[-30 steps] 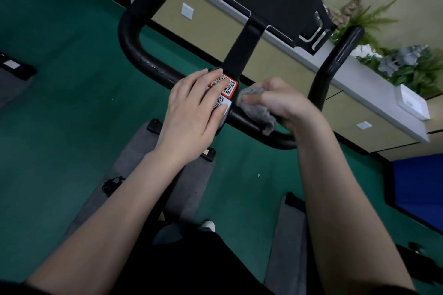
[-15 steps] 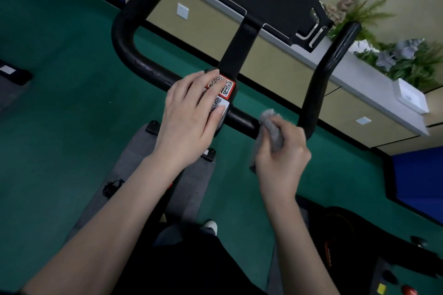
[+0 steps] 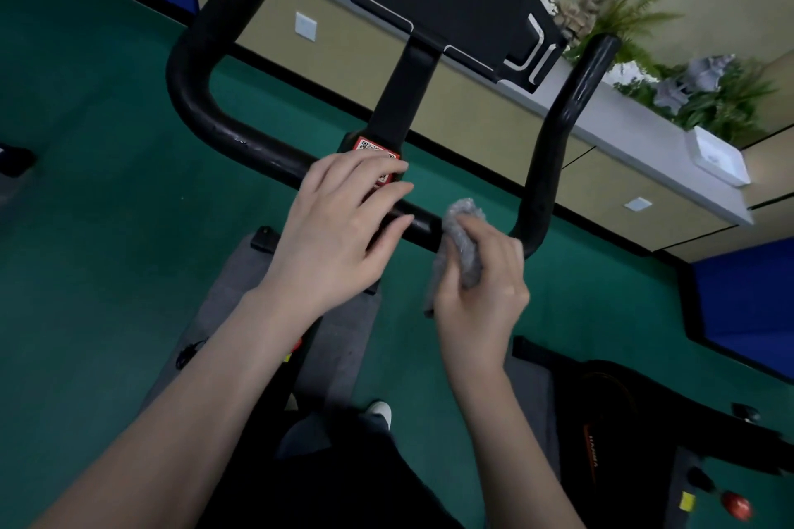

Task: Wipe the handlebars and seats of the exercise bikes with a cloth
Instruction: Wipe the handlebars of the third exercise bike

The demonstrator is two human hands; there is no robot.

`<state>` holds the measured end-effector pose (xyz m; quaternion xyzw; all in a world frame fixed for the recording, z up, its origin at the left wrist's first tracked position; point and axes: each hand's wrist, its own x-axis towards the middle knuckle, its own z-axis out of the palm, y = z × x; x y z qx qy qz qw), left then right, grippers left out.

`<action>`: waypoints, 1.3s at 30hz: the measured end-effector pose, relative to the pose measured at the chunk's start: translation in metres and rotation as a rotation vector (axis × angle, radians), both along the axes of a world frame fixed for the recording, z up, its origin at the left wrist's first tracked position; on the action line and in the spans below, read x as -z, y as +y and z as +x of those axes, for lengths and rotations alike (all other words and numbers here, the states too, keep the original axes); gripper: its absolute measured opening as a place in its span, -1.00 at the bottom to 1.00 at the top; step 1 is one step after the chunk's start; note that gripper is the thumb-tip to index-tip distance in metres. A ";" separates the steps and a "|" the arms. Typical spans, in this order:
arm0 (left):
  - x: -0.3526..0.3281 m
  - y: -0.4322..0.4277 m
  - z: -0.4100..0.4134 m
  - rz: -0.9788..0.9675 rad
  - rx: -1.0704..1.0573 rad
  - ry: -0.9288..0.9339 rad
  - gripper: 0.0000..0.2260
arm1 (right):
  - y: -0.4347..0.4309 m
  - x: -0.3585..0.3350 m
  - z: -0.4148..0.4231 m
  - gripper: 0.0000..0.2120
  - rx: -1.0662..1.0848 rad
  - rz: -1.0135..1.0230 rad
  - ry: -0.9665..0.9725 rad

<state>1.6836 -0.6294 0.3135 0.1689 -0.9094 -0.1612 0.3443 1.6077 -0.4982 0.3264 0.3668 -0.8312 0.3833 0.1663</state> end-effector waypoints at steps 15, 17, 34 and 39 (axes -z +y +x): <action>0.003 -0.002 0.004 -0.012 0.016 -0.028 -0.77 | 0.025 0.002 -0.017 -0.85 0.162 -0.154 -0.038; 0.002 -0.002 0.004 -0.007 0.015 -0.019 -0.78 | 0.029 0.002 -0.021 -0.87 0.202 -0.167 -0.035; -0.001 -0.002 0.004 0.005 0.020 -0.041 -0.79 | 0.015 0.008 0.010 -0.83 0.144 -0.235 -0.195; -0.007 -0.005 0.009 0.081 0.077 -0.063 -0.76 | 0.012 0.013 0.040 -0.75 0.008 -0.305 -0.441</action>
